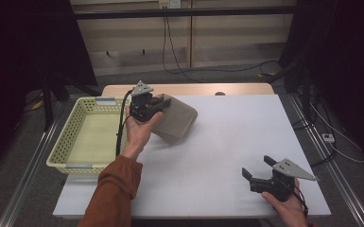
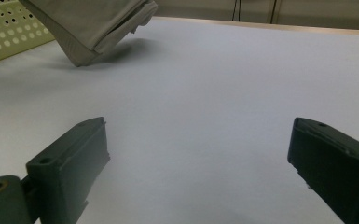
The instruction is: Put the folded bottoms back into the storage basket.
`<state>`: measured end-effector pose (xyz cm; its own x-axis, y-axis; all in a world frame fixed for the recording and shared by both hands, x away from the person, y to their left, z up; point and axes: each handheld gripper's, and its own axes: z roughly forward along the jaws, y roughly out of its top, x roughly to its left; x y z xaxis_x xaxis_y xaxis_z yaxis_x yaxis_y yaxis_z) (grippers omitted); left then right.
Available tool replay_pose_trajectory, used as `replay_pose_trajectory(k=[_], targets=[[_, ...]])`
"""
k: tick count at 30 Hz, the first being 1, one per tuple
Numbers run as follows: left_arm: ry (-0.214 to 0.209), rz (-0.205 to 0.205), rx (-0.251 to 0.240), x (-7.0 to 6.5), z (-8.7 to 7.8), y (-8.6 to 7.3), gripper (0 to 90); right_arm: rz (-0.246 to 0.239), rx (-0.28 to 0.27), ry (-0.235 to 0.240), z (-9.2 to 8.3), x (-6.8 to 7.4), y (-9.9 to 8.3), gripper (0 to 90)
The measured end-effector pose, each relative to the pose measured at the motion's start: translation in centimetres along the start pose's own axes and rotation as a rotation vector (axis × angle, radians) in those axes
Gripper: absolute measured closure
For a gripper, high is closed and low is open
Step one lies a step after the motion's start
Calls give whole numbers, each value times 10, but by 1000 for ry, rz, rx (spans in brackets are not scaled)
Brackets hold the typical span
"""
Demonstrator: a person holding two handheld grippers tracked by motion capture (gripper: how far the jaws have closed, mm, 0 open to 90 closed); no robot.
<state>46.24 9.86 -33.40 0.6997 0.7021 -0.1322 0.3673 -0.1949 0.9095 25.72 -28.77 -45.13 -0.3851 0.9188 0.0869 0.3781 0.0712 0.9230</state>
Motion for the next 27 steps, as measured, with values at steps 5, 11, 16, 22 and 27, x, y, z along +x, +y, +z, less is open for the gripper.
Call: replay_pose_trajectory(k=[5,11,16,22,27], targets=[[-5,10,-31,-1,-10,4,835,1,0,-2,0,0,0,45],[-3,22,-42,-3,-19,6,834,4,-2,-1,0,0,0,45],[0,40,-54,-5,-28,8,834,2,-5,-3,0,0,0,45],[9,67,-73,-9,-40,10,834,-1,-7,-3,-1,0,0,44],[21,86,-82,-11,-47,9,834,-1,-6,-1,-1,1,0,44]])
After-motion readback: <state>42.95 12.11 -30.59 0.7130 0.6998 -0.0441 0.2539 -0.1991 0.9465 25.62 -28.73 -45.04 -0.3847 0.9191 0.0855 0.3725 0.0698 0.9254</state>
